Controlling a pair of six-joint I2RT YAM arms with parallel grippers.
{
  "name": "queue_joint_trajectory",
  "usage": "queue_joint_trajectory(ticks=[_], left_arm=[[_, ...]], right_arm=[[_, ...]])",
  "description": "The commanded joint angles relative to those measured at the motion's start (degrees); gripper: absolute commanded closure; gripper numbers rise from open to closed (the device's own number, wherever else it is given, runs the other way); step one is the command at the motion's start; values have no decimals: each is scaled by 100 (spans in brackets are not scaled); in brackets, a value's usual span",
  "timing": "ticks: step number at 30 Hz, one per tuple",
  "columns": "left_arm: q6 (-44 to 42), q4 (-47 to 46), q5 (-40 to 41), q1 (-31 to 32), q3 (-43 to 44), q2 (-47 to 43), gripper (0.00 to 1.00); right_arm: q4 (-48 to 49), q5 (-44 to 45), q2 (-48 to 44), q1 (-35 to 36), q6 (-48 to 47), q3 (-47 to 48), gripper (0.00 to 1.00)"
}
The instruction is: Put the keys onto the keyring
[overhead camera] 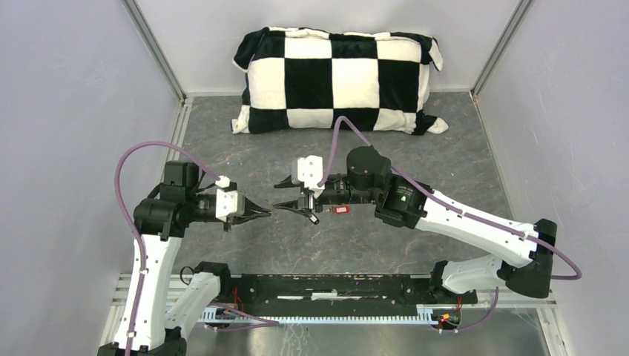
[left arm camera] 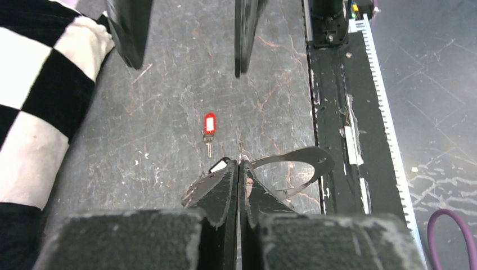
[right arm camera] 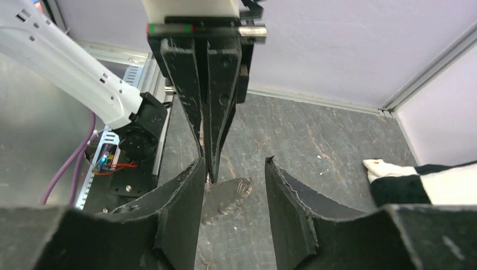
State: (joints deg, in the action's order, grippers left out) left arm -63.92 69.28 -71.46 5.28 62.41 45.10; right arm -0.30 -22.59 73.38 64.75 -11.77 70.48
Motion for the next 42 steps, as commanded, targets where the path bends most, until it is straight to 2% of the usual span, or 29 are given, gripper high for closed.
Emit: queue_joint_trajectory(ticks=[1,8,30,36,39,42], left_arm=[[-1271,734,31,38,254,177,98],[-1295,780,70,52,315,188,98],[-1345,789,109,76,359,196,98],[-1336,789,54,72,398,205,98],[-1302,789,58,70,428,195,98],[-1256,789,48,72,462,189,98]], right_arm=[[-1698,-419,331,7,-870,715,52],[-2399,-858,836,0,-1143,1385,57],[-2227,-890,1331,8,-638,1711,66],[-2207,-656,1488,9,-509,1797,81],[-2130,-399,1521,11,-461,1789,99],[-1804,-48,1306,7,-420,1499,99]])
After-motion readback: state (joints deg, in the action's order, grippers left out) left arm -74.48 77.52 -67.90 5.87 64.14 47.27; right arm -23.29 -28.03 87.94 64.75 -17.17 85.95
